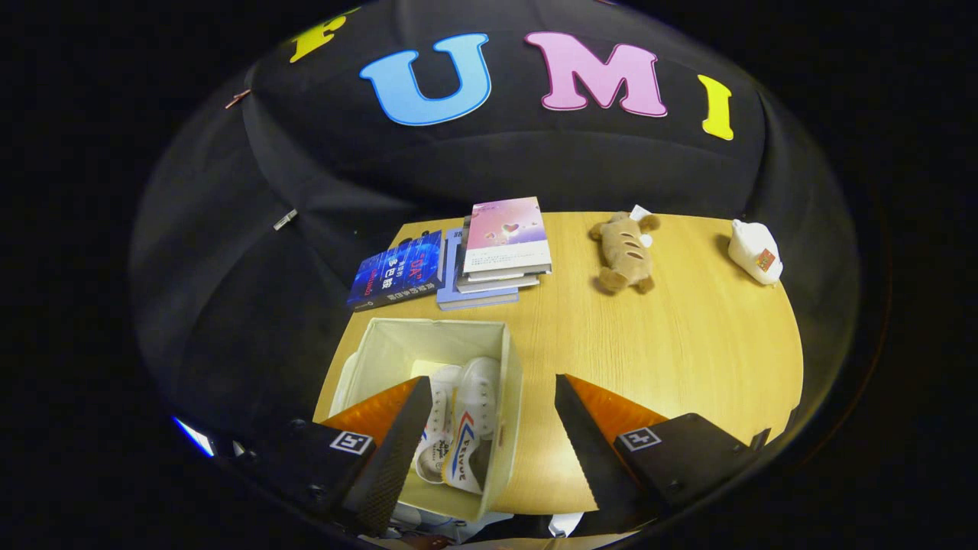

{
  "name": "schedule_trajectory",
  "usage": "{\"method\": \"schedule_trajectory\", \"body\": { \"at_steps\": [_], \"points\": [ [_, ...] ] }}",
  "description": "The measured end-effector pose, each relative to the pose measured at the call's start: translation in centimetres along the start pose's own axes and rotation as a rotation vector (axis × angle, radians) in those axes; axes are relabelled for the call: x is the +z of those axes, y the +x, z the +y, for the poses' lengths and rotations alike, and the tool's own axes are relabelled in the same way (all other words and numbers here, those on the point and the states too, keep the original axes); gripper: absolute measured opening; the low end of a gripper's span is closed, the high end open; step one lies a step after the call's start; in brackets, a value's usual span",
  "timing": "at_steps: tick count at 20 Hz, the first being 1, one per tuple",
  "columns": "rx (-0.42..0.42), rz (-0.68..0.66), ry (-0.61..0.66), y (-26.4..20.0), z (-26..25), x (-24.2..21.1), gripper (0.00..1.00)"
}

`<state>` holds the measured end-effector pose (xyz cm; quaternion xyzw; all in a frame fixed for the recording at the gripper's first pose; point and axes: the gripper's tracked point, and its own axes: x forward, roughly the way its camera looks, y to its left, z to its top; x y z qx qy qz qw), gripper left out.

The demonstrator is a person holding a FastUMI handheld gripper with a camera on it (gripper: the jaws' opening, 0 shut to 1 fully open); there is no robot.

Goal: Open the storage box then place both shoes into the box .Put the left shoe in first, then the right shoe, with the right side of both shoes facing outward in a uniform manner.

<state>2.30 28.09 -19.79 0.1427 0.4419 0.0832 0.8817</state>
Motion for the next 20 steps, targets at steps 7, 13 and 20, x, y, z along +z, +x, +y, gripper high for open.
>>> {"method": "schedule_trajectory", "body": {
  "at_steps": [7,13,20],
  "points": [
    [-0.038,-0.107,0.012,-3.9,-9.3,2.3,1.00],
    [-0.099,-0.262,-0.038,-8.3,-18.4,5.4,1.00],
    [-0.107,-0.460,-0.040,-14.1,-24.4,8.3,1.00]
  ]
}}
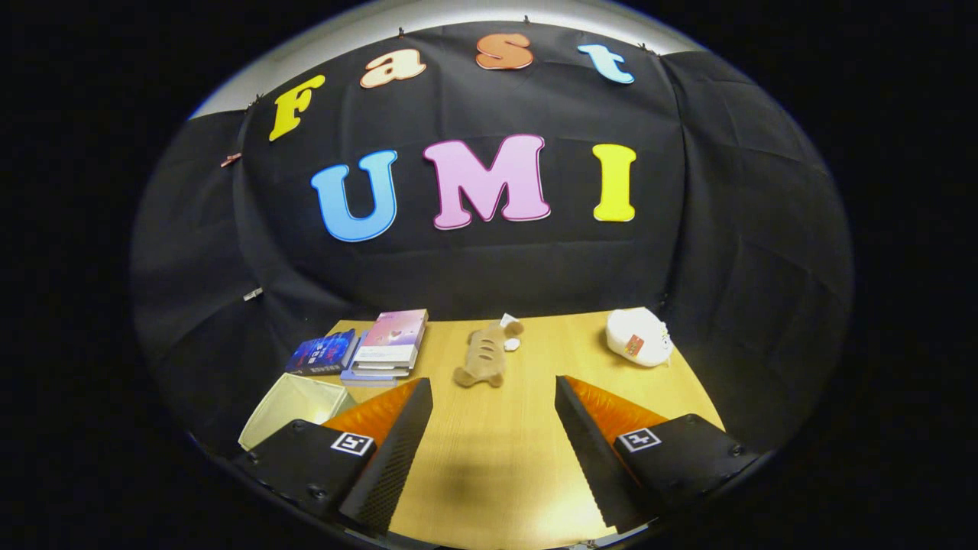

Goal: Open the storage box then place both shoes into the box .Put the left shoe in first, then the right shoe, with the right side of both shoes facing outward in a uniform manner.

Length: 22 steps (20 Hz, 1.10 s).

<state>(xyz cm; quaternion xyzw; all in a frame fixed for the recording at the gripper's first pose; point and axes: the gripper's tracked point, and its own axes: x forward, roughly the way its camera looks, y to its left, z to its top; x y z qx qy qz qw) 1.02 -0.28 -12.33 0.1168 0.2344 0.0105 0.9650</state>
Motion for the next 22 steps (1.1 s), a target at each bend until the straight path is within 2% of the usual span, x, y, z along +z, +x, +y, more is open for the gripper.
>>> {"method": "schedule_trajectory", "body": {
  "at_steps": [5,8,22],
  "points": [
    [-0.002,-0.120,-0.065,-2.8,-2.9,2.6,1.00],
    [0.010,-0.146,-0.082,-4.3,-3.9,2.1,0.99],
    [0.068,-0.119,-0.087,-4.7,-4.4,1.4,0.99]
  ]
}}
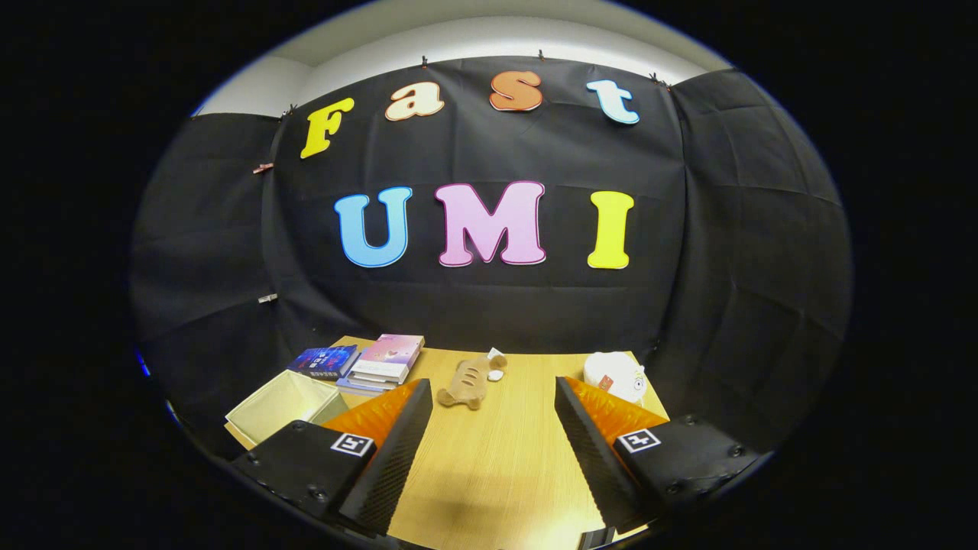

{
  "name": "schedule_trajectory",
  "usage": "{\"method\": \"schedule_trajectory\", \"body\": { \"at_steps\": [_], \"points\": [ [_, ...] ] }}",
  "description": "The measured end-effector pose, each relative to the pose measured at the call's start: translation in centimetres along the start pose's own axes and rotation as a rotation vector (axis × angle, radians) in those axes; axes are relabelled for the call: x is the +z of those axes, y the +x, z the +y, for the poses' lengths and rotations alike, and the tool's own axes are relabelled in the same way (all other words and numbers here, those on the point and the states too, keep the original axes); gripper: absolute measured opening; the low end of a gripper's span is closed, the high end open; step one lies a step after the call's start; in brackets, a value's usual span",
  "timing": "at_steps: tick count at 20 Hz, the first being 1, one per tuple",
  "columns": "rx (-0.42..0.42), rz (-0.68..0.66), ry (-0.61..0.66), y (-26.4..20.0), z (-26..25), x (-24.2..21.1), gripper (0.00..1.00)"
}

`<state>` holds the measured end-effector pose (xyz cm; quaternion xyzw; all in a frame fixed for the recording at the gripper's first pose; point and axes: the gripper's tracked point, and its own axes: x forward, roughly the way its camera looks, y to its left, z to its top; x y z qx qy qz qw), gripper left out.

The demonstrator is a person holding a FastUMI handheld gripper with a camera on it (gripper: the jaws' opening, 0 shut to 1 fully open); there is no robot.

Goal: Open the storage box then place both shoes into the box .Put the left shoe in first, then the right shoe, with the right side of both shoes facing outward in a uniform manner.

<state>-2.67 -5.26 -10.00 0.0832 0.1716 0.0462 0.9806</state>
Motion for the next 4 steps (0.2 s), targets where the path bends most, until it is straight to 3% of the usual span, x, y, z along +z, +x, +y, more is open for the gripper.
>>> {"method": "schedule_trajectory", "body": {
  "at_steps": [4],
  "points": [
    [0.007,-0.007,0.003,0.30,0.18,0.32,0.99]
  ]
}}
